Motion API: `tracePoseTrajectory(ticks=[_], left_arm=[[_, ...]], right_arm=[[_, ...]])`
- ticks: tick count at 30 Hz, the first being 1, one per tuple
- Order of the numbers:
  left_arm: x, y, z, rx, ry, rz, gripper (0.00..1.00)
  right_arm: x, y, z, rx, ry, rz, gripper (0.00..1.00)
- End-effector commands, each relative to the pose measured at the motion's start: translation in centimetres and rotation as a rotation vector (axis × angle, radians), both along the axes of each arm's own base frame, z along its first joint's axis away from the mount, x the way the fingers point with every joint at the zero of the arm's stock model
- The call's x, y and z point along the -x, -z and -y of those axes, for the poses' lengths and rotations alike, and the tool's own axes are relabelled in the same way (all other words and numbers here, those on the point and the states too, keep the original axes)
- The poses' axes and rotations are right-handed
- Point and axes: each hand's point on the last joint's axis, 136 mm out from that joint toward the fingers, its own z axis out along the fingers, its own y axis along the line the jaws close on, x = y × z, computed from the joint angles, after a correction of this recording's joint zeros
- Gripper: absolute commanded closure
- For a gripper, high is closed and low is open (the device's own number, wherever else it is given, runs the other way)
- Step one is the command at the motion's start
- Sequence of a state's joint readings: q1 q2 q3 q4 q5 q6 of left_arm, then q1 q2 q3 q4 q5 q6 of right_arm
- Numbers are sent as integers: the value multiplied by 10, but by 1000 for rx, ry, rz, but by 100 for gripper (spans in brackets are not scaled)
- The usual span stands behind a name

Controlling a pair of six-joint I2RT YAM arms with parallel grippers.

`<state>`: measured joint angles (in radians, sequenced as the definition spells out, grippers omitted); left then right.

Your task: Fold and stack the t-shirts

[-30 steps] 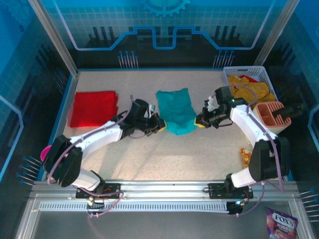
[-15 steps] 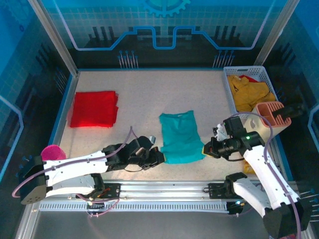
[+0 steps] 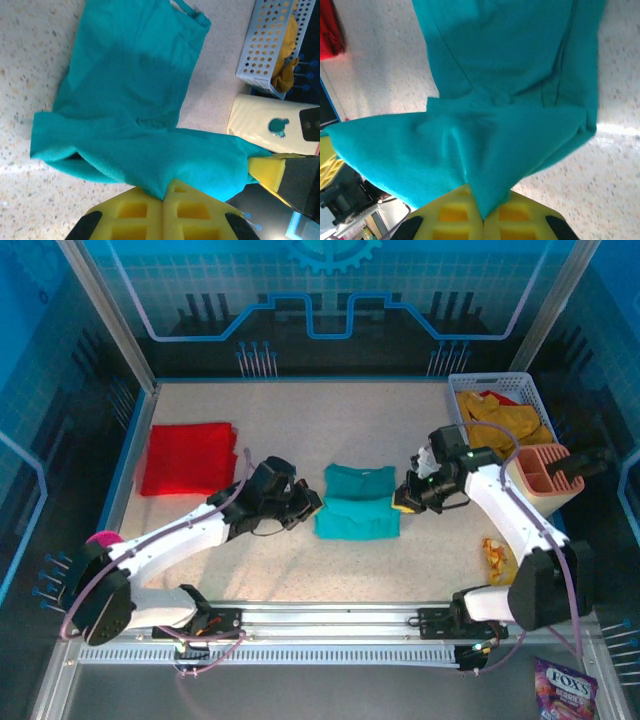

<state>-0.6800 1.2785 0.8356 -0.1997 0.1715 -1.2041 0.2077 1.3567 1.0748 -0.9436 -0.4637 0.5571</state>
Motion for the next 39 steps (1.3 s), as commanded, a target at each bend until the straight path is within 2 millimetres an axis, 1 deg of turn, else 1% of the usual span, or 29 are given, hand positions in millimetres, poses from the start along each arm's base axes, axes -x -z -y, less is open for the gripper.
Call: tracePoseTrajectory(ticks=[1, 5, 12, 17, 21, 25, 30, 33, 34, 35, 36, 37, 38, 39], left_arm=[[-20, -24, 10, 41, 59, 69, 100], [-46, -24, 15, 61, 65, 70, 100], [-78, -14, 30, 64, 101, 60, 100], [-98, -4, 26, 61, 83, 43, 100], [-106, 7, 18, 52, 56, 27, 100], [-116, 26, 11, 58, 32, -8, 100], [-127, 44, 10, 64, 20, -15, 100], [-135, 58, 5, 57, 7, -30, 96], [-138, 63, 3, 60, -1, -37, 95], [-141, 66, 1, 72, -6, -38, 89], [-144, 68, 0, 82, -10, -36, 80], [-146, 71, -2, 86, -16, -40, 69], [-148, 71, -4, 85, -21, -36, 63], [-149, 70, -5, 85, -21, -30, 60]], right_arm=[[-27, -14, -2, -37, -13, 67, 96], [-45, -11, -1, -43, 0, 62, 96], [-72, -4, 2, -70, 39, 59, 96], [-91, 5, 0, -71, 38, 42, 96], [-104, 14, 1, -73, 49, 34, 95], [-117, 26, 0, -78, 54, 17, 94], [-133, 39, 0, -95, 61, -3, 91], [-145, 45, 0, -120, 78, -3, 86], [-148, 46, 0, -124, 80, -4, 80], [-152, 48, 1, -120, 83, -4, 73], [-154, 49, 2, -121, 86, -3, 65], [-158, 50, 2, -128, 90, 4, 53], [-161, 49, 2, -142, 90, 7, 44], [-163, 46, 0, -168, 79, 19, 38]])
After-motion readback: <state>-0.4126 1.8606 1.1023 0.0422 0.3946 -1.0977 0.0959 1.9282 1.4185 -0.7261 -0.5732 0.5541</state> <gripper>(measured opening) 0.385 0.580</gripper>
